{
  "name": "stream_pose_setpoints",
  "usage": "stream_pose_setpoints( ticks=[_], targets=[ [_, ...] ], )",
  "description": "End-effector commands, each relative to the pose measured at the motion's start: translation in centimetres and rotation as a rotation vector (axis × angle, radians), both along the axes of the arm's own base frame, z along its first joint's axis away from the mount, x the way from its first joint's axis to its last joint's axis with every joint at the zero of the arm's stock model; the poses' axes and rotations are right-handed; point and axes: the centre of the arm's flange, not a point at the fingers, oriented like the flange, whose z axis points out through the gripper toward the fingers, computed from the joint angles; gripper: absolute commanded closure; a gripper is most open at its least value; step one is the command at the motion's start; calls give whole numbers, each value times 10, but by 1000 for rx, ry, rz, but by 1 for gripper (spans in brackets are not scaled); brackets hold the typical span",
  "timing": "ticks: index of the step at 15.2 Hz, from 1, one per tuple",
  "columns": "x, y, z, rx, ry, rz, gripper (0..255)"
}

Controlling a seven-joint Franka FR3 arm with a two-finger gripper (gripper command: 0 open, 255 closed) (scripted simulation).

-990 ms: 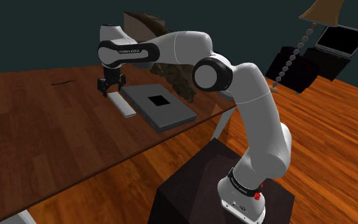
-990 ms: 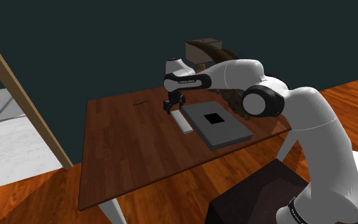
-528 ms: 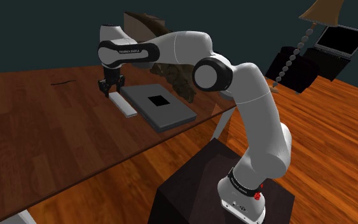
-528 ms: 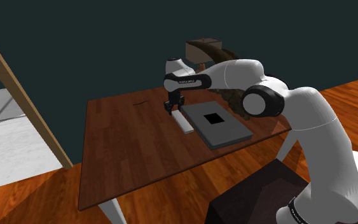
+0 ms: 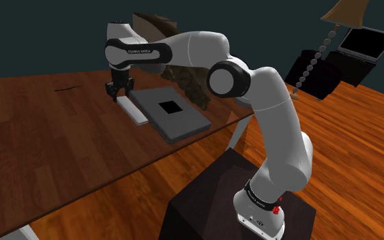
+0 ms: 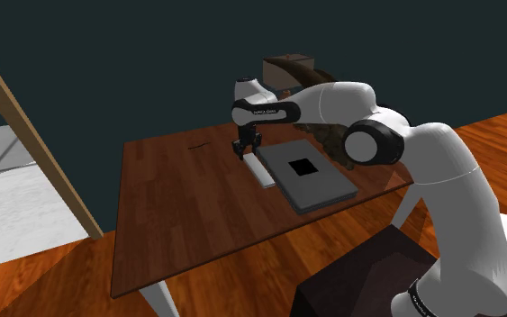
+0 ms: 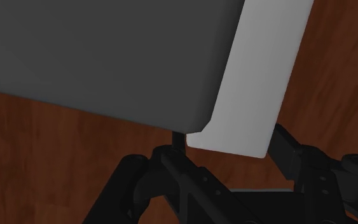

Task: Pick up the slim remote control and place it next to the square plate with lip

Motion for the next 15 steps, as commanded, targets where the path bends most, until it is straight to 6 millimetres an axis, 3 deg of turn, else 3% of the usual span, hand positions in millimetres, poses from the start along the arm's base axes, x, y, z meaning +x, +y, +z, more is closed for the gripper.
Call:
stream_pose_setpoints(
  ticks=[1, 14, 15],
  targets=[
    [0, 1, 12, 0, -3, 0, 255],
    [0, 1, 78, 0, -3, 0, 255],
    [-2, -12, 78, 0, -3, 0, 255]
  ],
)
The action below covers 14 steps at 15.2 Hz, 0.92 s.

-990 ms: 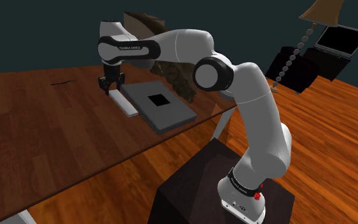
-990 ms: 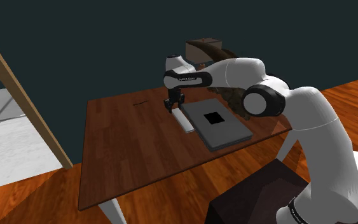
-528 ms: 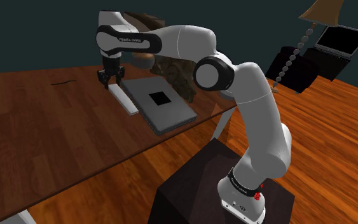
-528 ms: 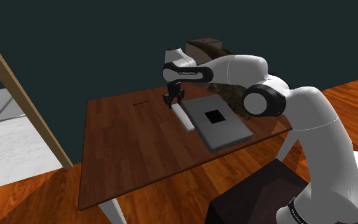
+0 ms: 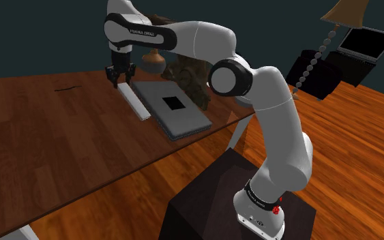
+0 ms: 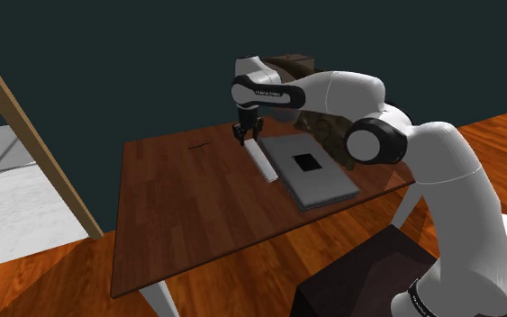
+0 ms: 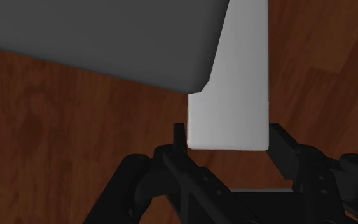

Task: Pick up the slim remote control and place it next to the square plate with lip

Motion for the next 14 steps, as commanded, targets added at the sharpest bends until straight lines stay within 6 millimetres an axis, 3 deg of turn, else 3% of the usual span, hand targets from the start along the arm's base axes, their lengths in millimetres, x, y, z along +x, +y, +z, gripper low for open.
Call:
stream_pose_setpoints(
  ticks=[1, 14],
  targets=[
    [-4, -20, 3, -1, -1, -1, 255],
    [-39, -188, 3, -1, -1, -1, 255]
  ],
)
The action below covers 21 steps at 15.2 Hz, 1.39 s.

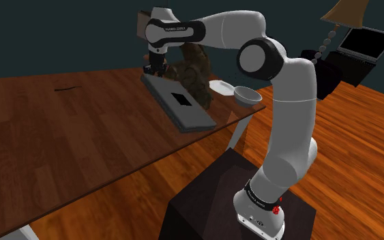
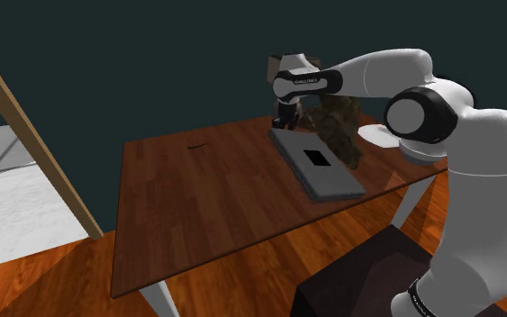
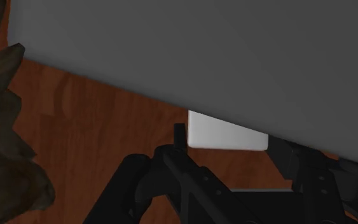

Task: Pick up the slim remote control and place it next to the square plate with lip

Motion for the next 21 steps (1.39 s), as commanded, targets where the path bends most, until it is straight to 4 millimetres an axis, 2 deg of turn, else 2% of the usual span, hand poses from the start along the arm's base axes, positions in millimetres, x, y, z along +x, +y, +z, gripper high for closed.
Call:
stream_pose_setpoints(
  ticks=[1, 21],
  targets=[
    [-3, -36, 3, -6, 4, -6, 255],
    [-57, -295, 3, -6, 4, -6, 255]
  ],
)
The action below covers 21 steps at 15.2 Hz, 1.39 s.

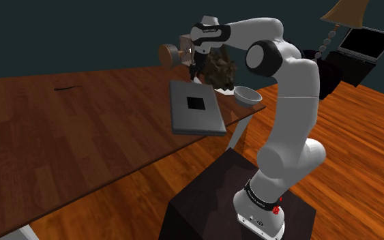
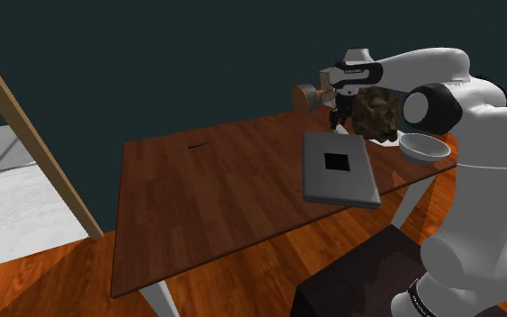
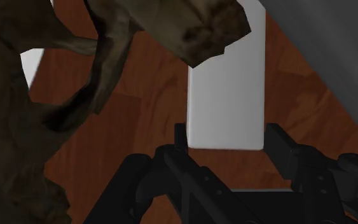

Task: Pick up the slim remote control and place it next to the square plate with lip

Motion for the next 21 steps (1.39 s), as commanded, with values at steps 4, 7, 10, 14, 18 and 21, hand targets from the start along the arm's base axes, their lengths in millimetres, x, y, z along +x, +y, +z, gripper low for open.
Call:
stream_pose_setpoints(
  ticks=[4, 7, 10, 14, 18, 21],
  targets=[
    [-12, -51, -4, -2, 1, -1, 255],
    [-12, -51, -20, -2, 1, -1, 255],
    [-12, -51, -36, -2, 1, -1, 255],
    [-12, -51, -57, -2, 1, -1, 255],
    [-12, -51, -80, -2, 1, -1, 255],
    [-12, -51, -80, -2, 1, -1, 255]
  ],
)
